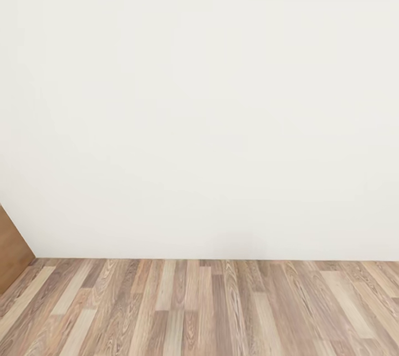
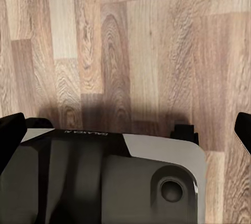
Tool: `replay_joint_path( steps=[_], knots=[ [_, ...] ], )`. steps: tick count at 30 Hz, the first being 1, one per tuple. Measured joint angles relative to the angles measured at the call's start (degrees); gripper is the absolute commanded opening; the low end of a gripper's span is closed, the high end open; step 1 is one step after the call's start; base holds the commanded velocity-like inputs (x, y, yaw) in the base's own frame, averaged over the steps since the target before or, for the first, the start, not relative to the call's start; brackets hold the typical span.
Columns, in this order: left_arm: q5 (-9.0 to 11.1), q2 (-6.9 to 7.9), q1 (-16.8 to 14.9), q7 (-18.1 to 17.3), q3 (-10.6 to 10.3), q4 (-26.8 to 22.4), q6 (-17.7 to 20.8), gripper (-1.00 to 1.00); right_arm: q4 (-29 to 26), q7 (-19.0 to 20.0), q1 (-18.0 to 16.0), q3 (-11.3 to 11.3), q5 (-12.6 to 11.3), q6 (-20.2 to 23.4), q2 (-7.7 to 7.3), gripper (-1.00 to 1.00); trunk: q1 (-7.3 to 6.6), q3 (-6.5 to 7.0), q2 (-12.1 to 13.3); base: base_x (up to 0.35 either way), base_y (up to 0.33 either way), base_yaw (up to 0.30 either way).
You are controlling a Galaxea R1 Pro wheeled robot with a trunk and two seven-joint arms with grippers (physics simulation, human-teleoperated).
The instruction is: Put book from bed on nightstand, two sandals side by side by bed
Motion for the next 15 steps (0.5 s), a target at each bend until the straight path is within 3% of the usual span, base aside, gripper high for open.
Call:
replay_joint_path(
  steps=[15],
  knots=[
    [0.03, 0.00, -0.01, 0.00, 0.00, 0.00, 0.00, 1.00, 0.00, 0.08, 0.00, 0.03, 0.00, 0.08, 0.29, 1.00, 0.00, 0.00, 0.00, 0.331, 0.000, 0.000]
  ],
)
